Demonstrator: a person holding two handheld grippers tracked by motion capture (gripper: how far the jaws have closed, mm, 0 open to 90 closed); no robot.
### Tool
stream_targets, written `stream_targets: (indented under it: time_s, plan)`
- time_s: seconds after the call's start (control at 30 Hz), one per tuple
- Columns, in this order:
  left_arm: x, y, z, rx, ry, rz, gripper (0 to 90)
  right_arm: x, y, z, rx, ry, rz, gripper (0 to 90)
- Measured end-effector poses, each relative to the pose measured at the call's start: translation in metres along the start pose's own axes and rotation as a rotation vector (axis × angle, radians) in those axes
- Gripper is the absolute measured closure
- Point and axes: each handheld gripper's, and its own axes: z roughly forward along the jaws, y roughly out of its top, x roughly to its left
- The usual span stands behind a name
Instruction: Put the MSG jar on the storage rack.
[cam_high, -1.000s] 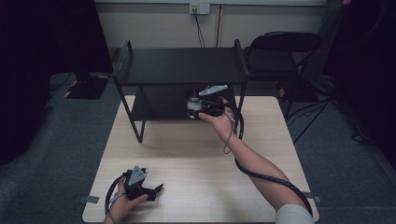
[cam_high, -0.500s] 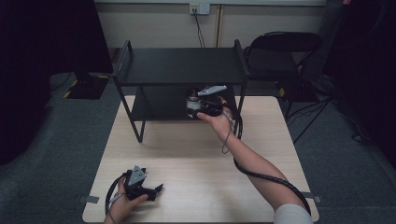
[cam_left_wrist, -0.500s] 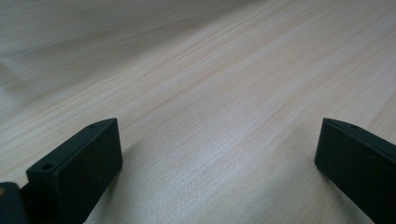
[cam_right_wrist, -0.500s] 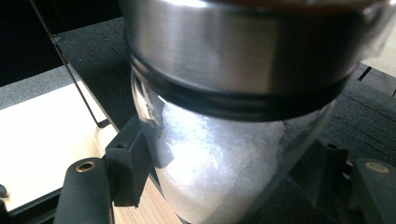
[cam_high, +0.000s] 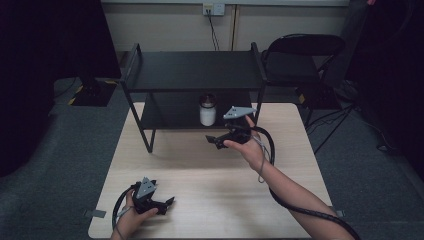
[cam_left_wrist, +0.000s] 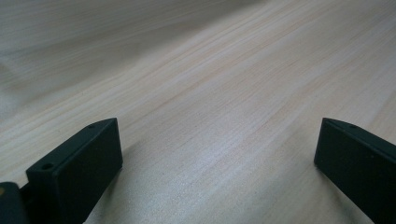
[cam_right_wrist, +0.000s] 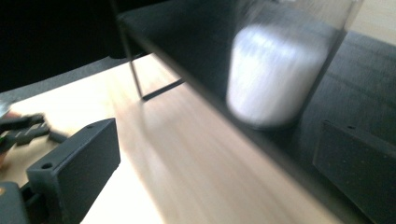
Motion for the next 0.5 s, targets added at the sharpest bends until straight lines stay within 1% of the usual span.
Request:
stream_targets:
  time_s: [0.03, 0.07, 0.1, 0.13, 0.2, 0.23, 0.27, 0.3, 0.37, 0.4, 0.43, 0.5]
  plan:
    - [0.0, 0.001, 0.0, 0.003, 0.002, 0.005, 0.1, 0.001, -0.005, -0.005, -0.002, 0.017, -0.004, 0.0]
    - [0.0, 0.001, 0.0, 0.003, 0.002, 0.005, 0.1, 0.001, -0.005, -0.005, -0.002, 0.017, -0.004, 0.0]
    - [0.0, 0.001, 0.0, 0.006, 0.003, 0.013, 0.1, 0.004, -0.013, -0.014, 0.001, 0.039, -0.025, 0.0]
    - [0.0, 0.002, 0.001, 0.008, 0.003, 0.017, 0.1, 0.006, -0.017, -0.018, 0.004, 0.042, -0.039, 0.0]
    - [0.001, 0.001, 0.001, 0.004, 0.0, 0.012, 0.1, 0.011, -0.026, -0.025, 0.002, 0.046, -0.04, 0.0]
    - [0.001, 0.001, 0.001, 0.004, 0.0, 0.012, 0.1, 0.011, -0.026, -0.025, 0.002, 0.046, -0.04, 0.0]
    - [0.001, 0.001, 0.001, 0.003, -0.001, 0.011, 0.1, 0.012, -0.034, -0.031, 0.009, 0.073, -0.038, 0.0]
    - [-0.001, 0.002, 0.001, 0.006, 0.004, 0.016, 0.1, 0.014, -0.039, -0.034, 0.012, 0.077, -0.044, 0.0]
    - [-0.001, 0.002, 0.001, 0.007, 0.004, 0.015, 0.0, 0.019, -0.046, -0.038, 0.028, 0.081, -0.053, 0.0]
    - [-0.001, 0.002, 0.001, 0.007, 0.004, 0.015, 0.1, 0.019, -0.046, -0.038, 0.028, 0.081, -0.053, 0.0]
    - [0.0, 0.002, 0.001, 0.007, 0.003, 0.015, 0.1, 0.026, -0.054, -0.042, 0.049, 0.078, -0.07, 0.0]
    - [0.0, 0.002, 0.001, 0.006, 0.004, 0.015, 0.1, 0.034, -0.062, -0.046, 0.076, 0.066, -0.113, 0.0]
